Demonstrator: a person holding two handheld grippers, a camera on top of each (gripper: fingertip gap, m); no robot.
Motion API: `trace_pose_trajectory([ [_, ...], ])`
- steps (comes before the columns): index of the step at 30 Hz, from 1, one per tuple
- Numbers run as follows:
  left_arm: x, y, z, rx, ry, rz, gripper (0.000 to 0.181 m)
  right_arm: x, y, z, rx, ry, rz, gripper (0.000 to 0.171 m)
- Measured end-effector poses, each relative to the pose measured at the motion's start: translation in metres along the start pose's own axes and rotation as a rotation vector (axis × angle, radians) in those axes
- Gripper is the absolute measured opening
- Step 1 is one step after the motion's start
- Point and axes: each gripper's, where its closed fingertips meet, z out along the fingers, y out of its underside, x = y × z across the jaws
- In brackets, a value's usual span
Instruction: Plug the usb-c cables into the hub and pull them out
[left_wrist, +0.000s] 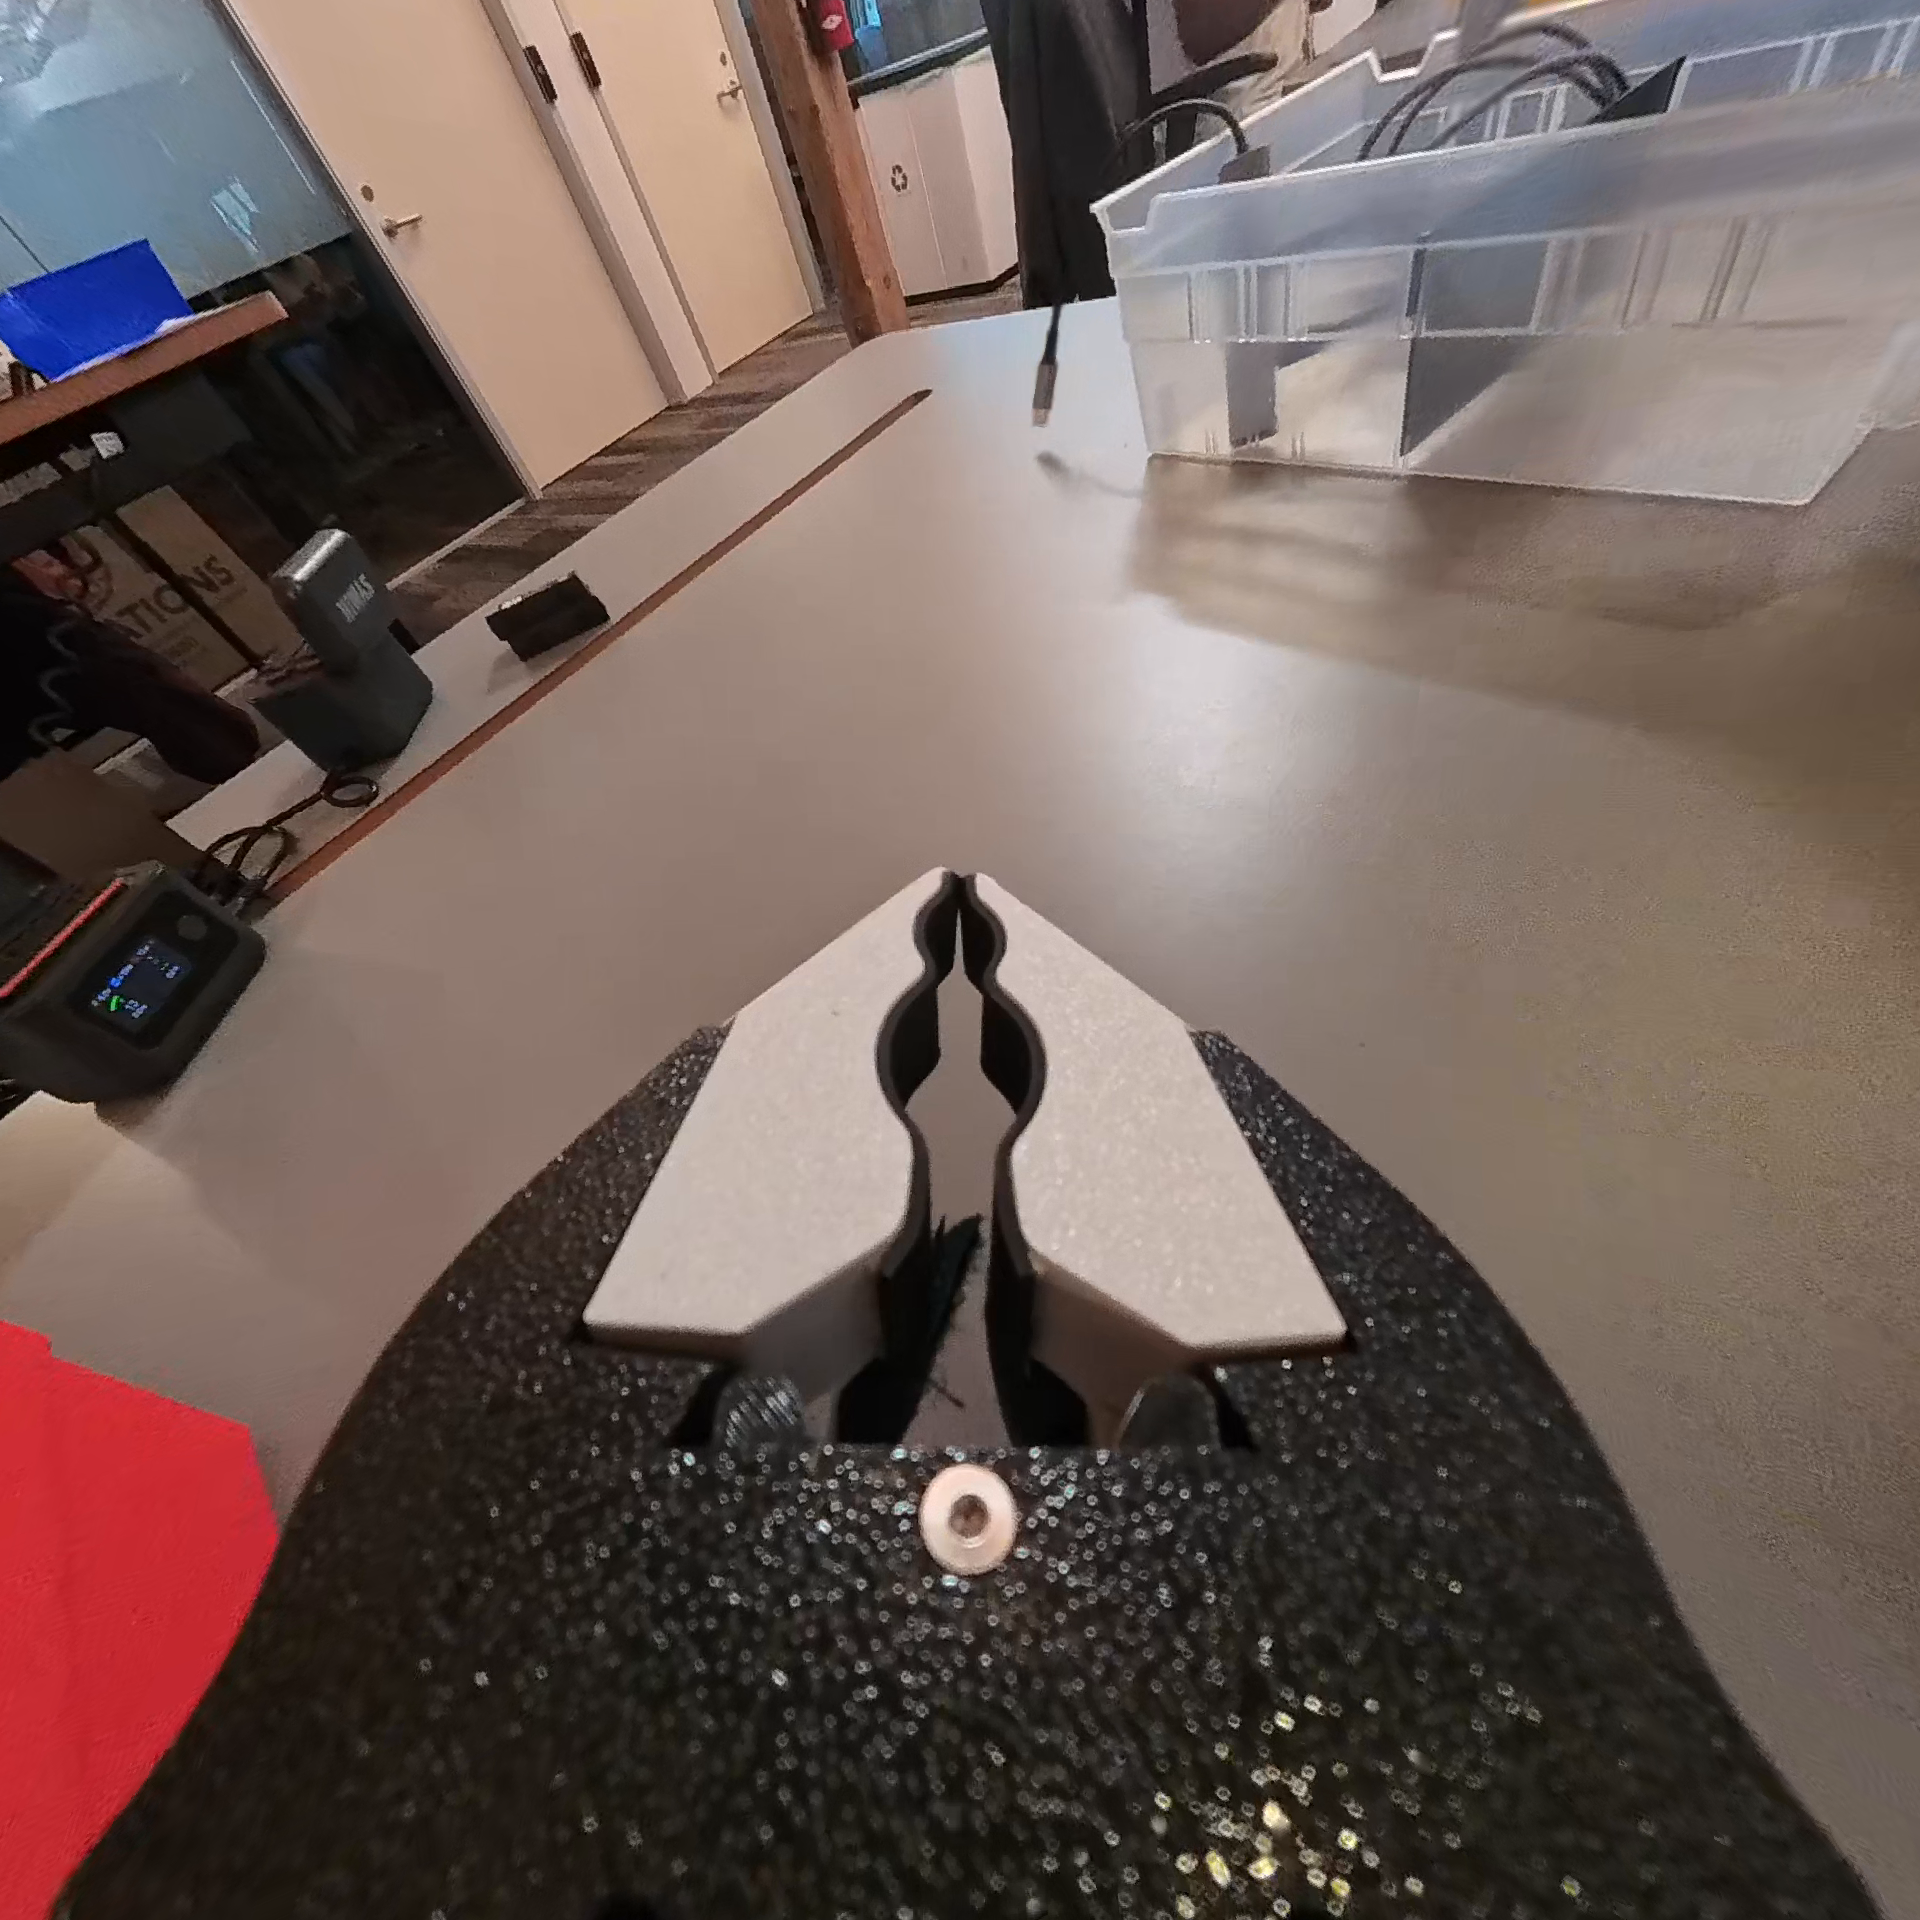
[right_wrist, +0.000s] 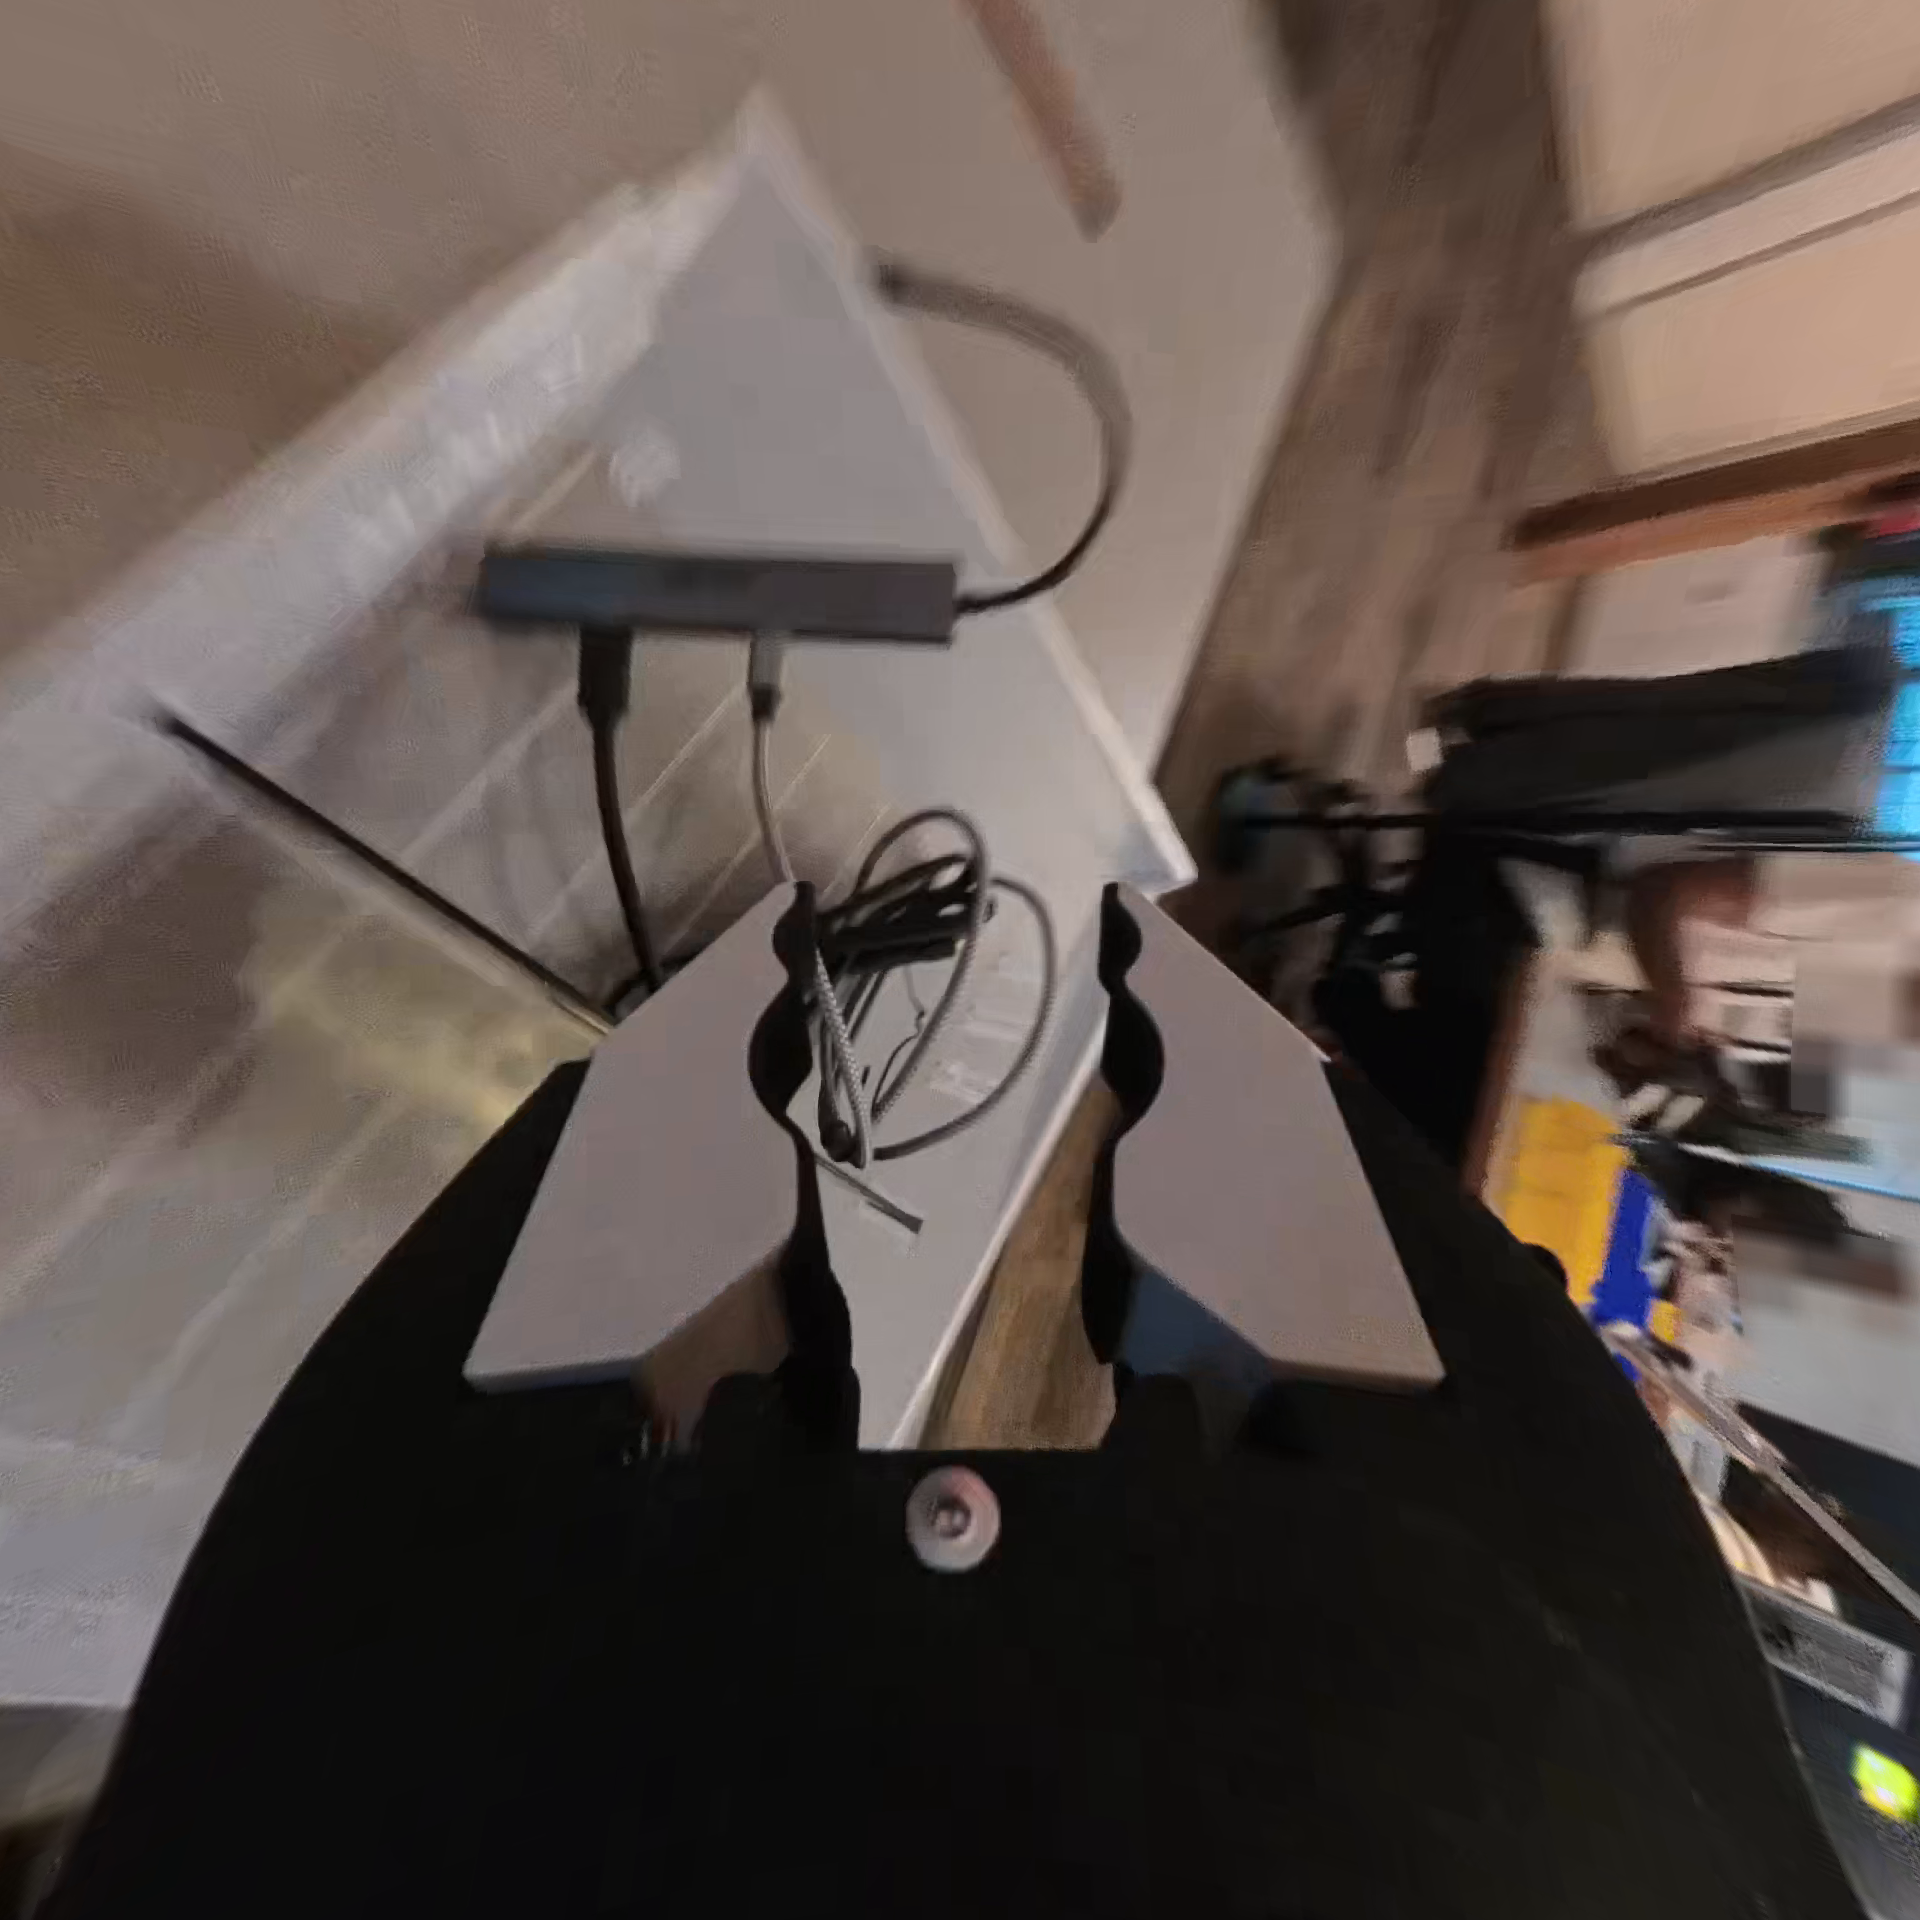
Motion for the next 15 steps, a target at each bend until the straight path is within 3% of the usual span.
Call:
trace_pose_trajectory([
  [4, 0.002, 0.0, 0.002, -0.002, 0.011, -0.007, 0.0, -0.074, -0.091, -0.103, 0.448, 0.09, -0.094, 0.057],
  [7, 0.004, -0.002, 0.003, 0.005, 0.014, -0.008, 0.0, -0.176, -0.162, -0.15, 0.815, -0.123, -0.113, 0.058],
  [9, 0.001, -0.002, 0.003, 0.01, -0.006, 0.009, 0.006, -0.219, -0.196, -0.15, 0.957, -0.245, -0.063, 0.059],
  [10, -0.001, -0.002, 0.003, 0.017, -0.022, 0.018, 0.019, -0.228, -0.21, -0.142, 1.009, -0.246, -0.045, 0.059],
  [15, -0.02, -0.005, -0.001, 0.055, -0.135, 0.066, 0.057, -0.232, -0.247, -0.116, 1.285, -0.29, 0.283, 0.048],
])
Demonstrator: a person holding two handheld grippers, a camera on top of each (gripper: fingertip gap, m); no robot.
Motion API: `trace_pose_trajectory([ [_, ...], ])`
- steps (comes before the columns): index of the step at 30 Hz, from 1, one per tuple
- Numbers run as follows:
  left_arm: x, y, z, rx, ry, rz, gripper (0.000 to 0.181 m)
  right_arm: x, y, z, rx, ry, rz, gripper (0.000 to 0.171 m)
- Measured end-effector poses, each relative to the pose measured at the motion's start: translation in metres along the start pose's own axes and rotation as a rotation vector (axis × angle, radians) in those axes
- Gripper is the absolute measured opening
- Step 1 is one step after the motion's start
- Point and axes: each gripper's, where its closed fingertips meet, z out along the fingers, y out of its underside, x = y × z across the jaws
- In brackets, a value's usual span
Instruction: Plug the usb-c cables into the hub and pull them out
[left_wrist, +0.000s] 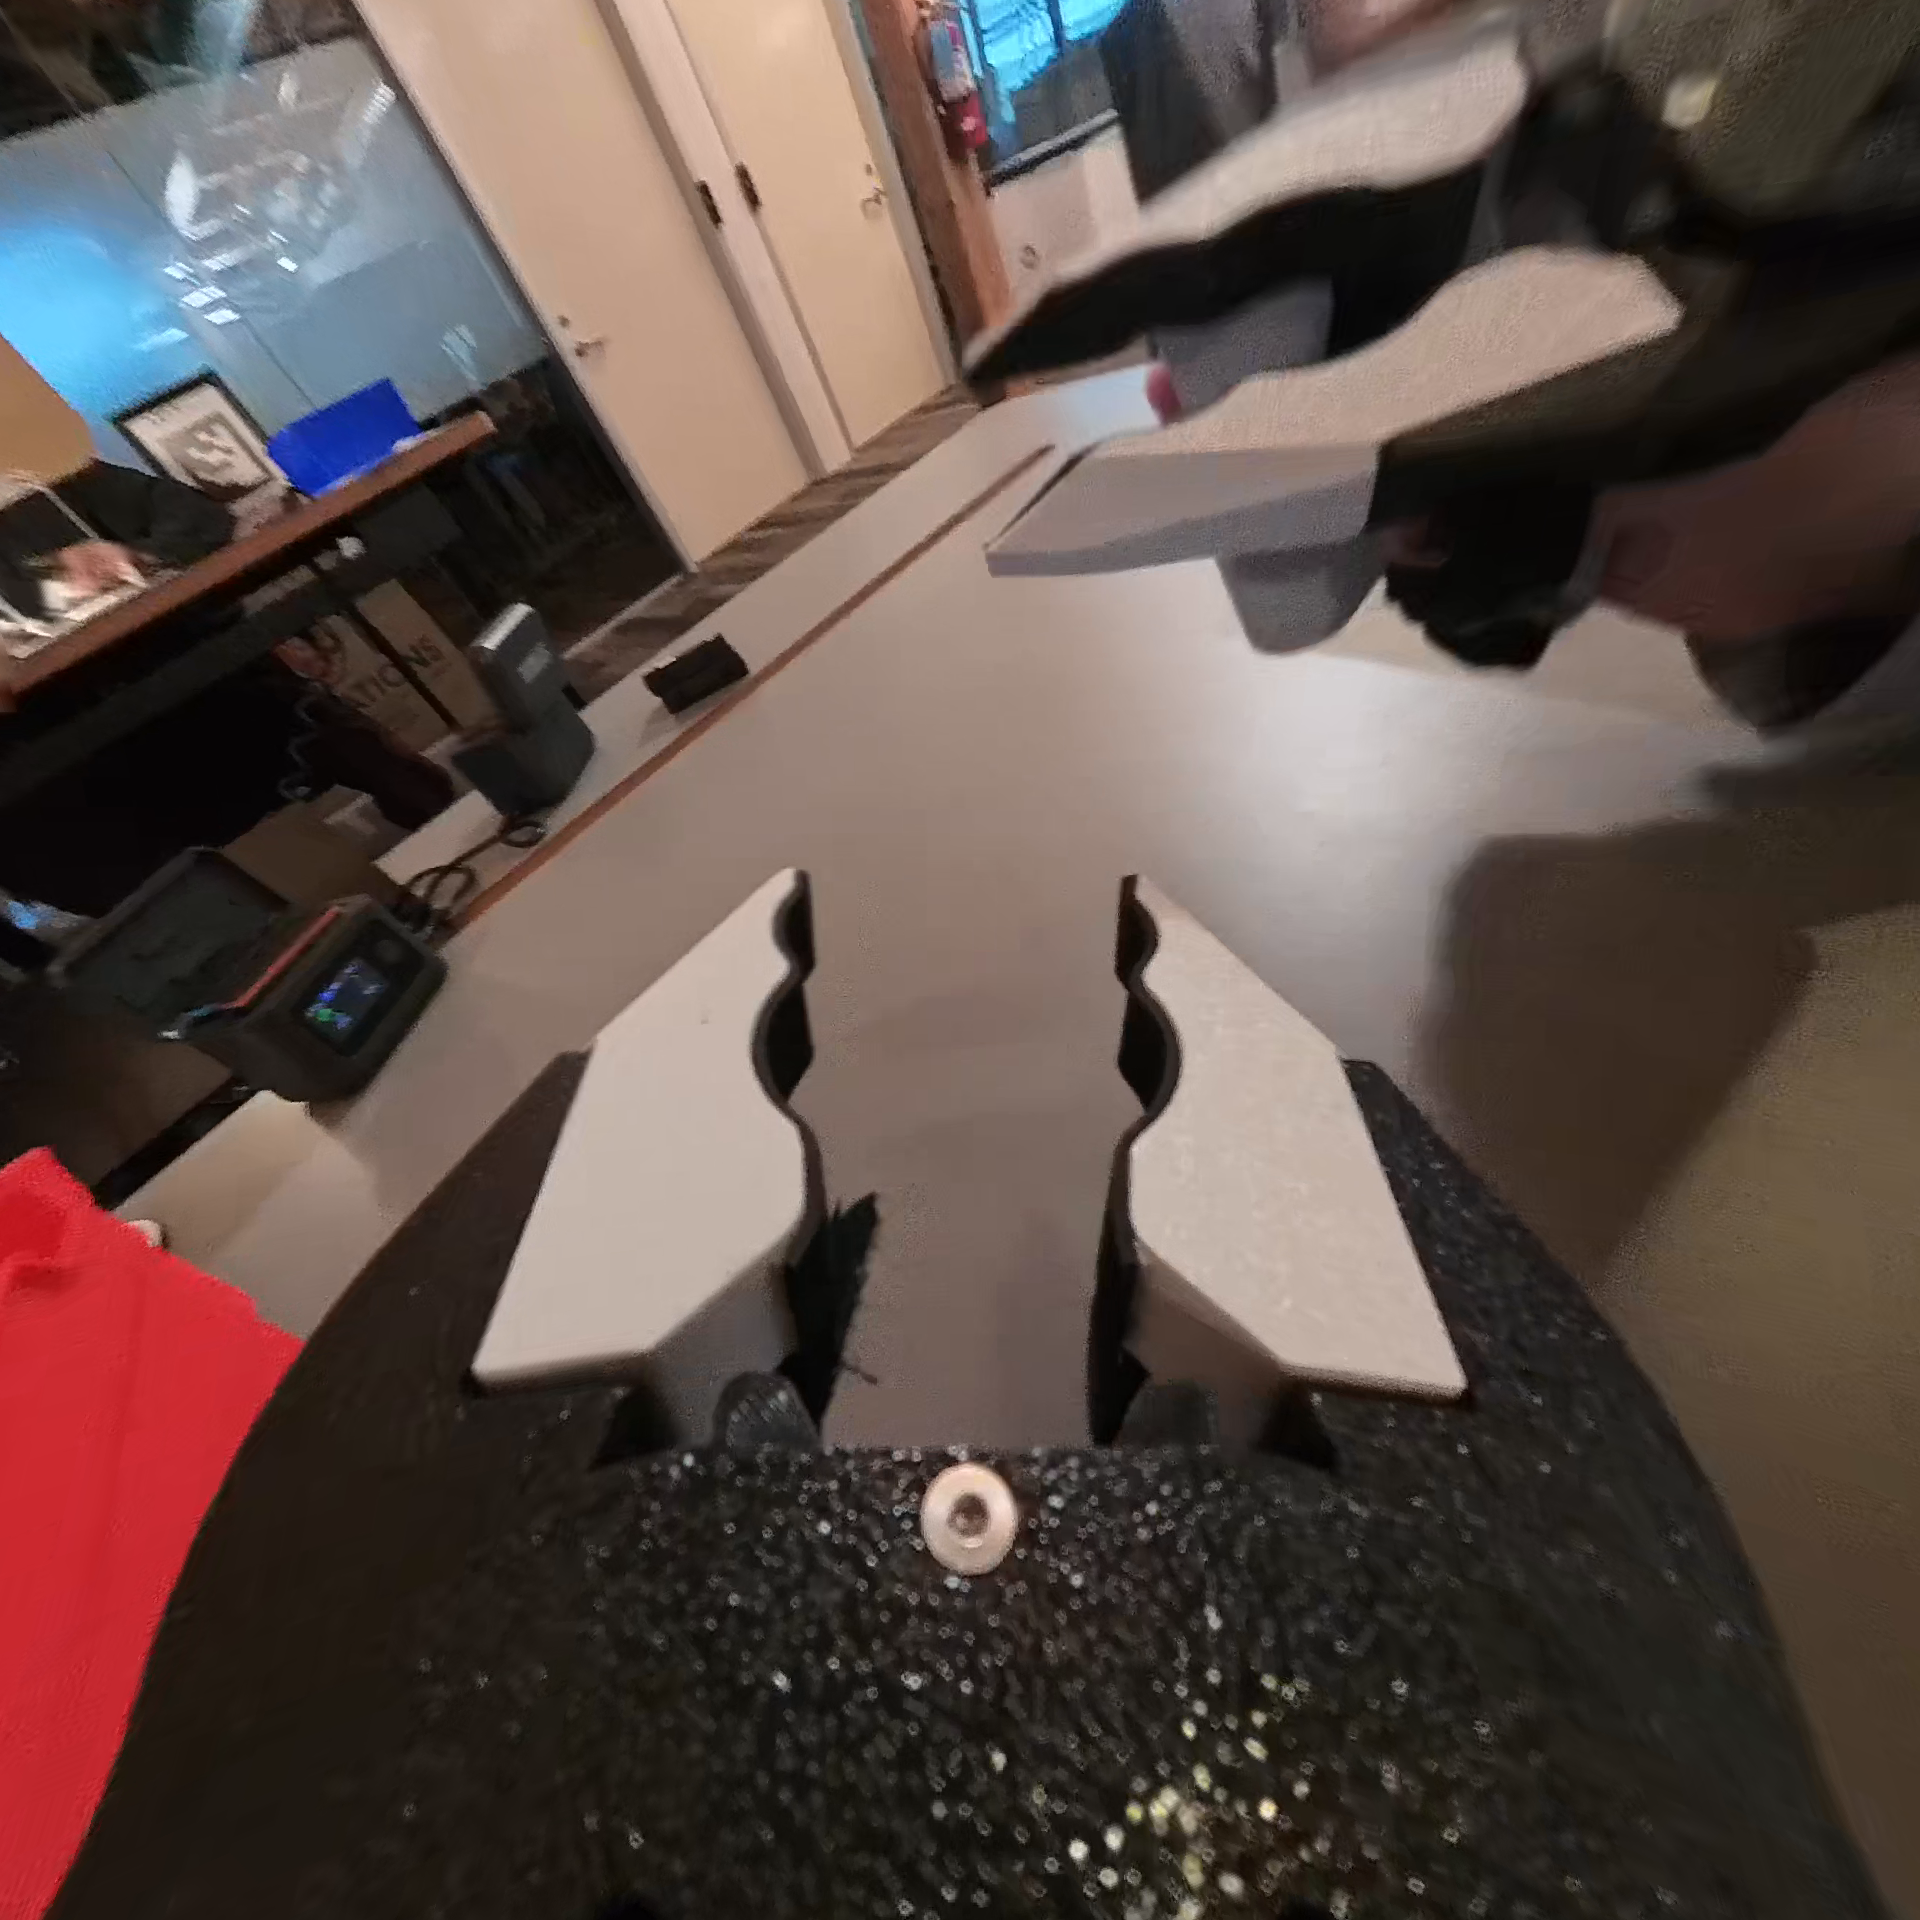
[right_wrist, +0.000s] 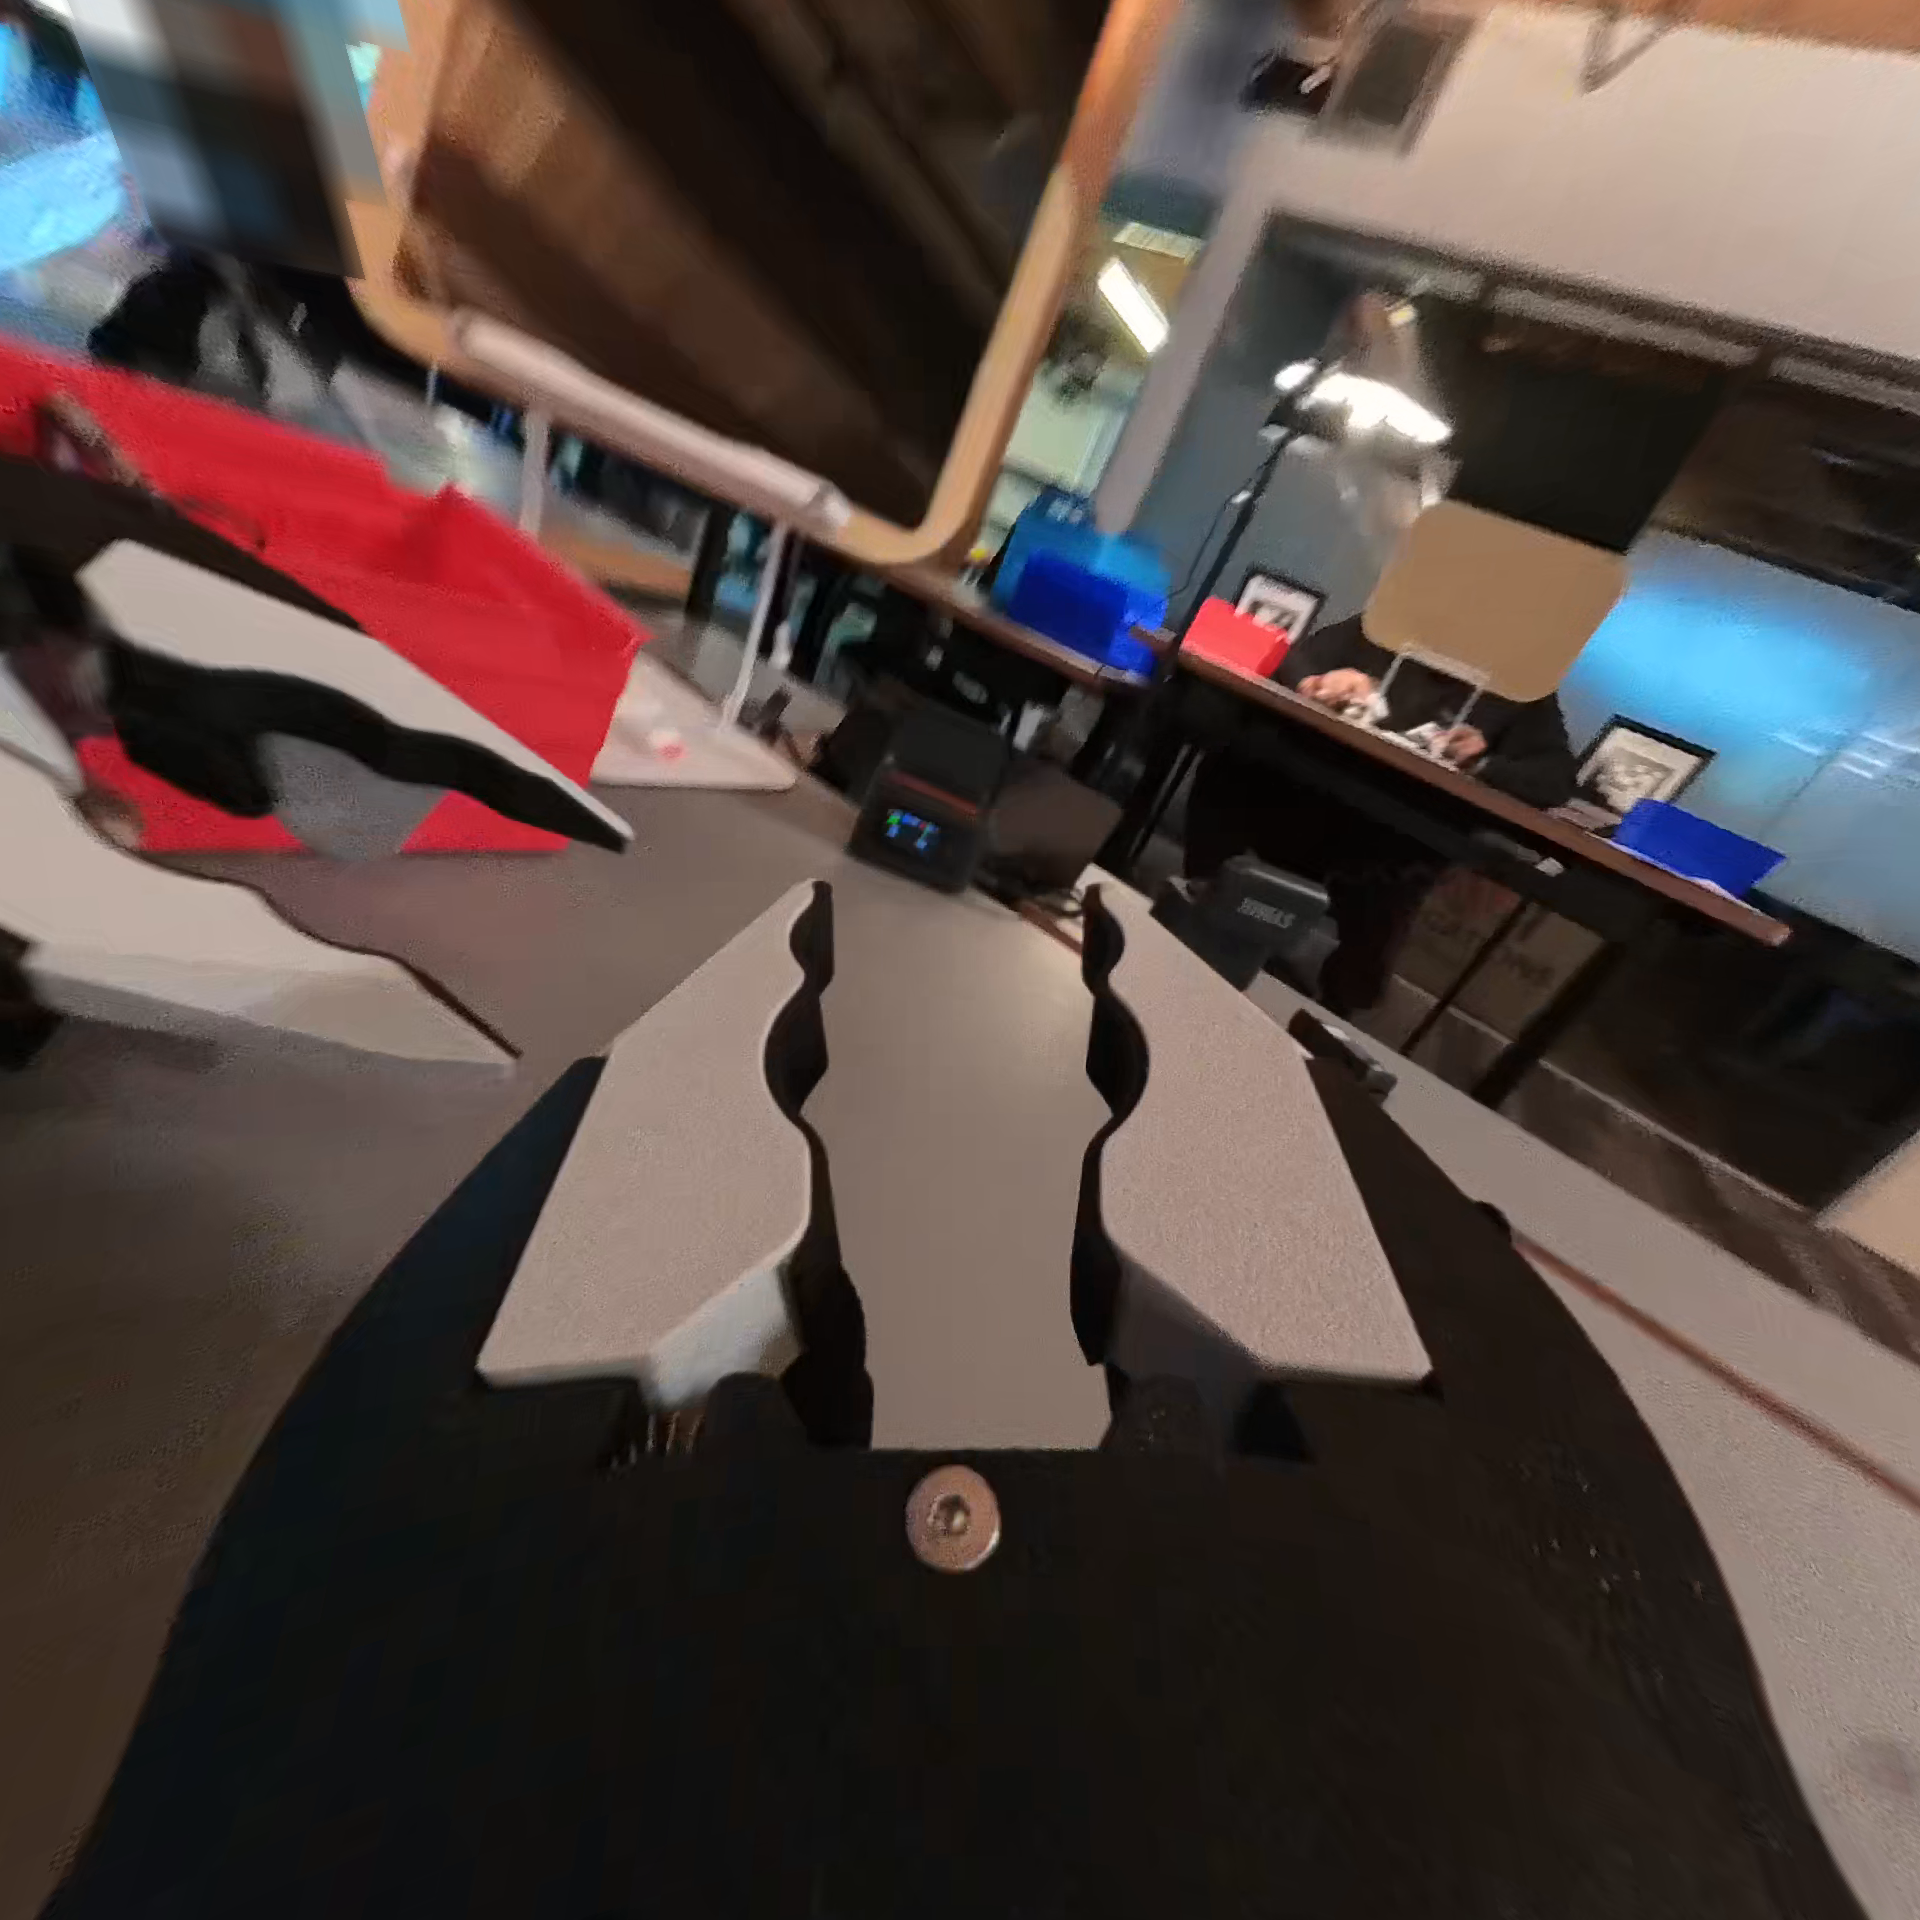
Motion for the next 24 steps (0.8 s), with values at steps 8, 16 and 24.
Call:
trace_pose_trajectory([
  [8, -0.017, -0.003, 0.0, 0.033, -0.099, -0.011, 0.108, -0.012, -0.003, -0.019, 0.129, -0.051, -0.066, 0.054],
  [16, -0.042, 0.019, 0.0, -0.085, -0.236, -0.096, 0.151, 0.004, 0.013, -0.012, 0.052, -0.007, 0.069, 0.076],
  [24, -0.047, 0.025, 0.001, -0.115, -0.269, -0.093, 0.158, 0.014, 0.019, -0.008, 0.043, 0.041, 0.12, 0.103],
])
